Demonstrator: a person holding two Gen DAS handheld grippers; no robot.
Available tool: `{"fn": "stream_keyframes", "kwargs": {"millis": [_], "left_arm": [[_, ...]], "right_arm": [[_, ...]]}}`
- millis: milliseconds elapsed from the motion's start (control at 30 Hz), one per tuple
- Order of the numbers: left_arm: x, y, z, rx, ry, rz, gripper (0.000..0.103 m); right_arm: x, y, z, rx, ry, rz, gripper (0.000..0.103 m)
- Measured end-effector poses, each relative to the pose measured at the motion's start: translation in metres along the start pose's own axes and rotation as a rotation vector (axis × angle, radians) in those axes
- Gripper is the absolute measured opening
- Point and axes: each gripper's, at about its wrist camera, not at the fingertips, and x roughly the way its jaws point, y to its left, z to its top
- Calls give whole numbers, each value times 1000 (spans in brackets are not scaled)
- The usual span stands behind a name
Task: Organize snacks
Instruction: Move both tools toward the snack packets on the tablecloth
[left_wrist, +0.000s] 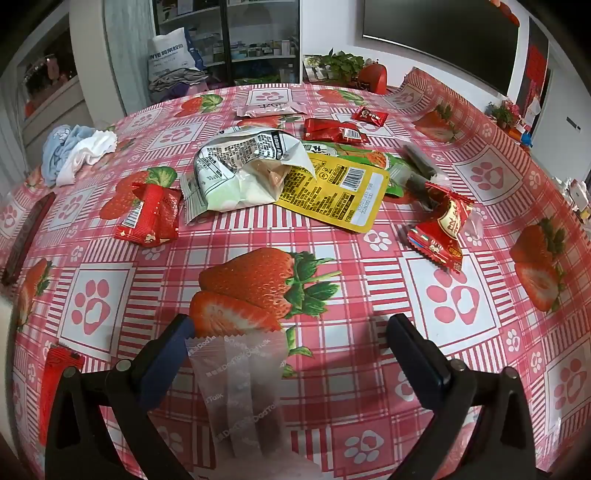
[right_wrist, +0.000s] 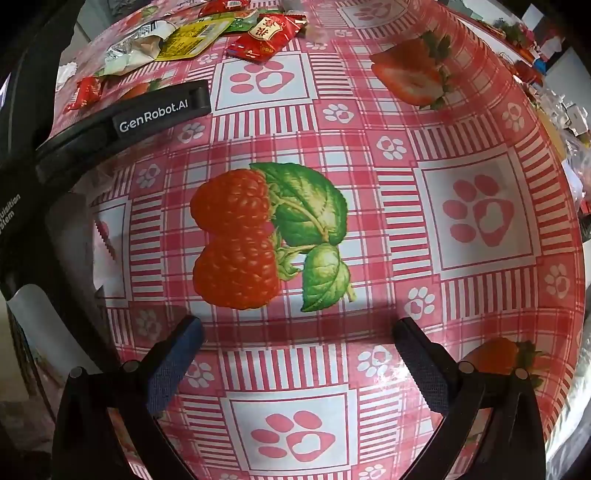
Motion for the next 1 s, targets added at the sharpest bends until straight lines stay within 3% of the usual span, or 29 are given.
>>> {"fn": "stream_keyframes", "kwargs": {"millis": [567,900,1000], "left_arm": [[0,0,0,0,0,0,103],[0,0,0,-7,0,4,103],[0,-3,0,-22,0,19,103]], "right_arm": [[4,-1,-3,0,27,1,103],[15,-3,9,-2,109,8,103],[16,-2,17,-2,171,11,103]]}}
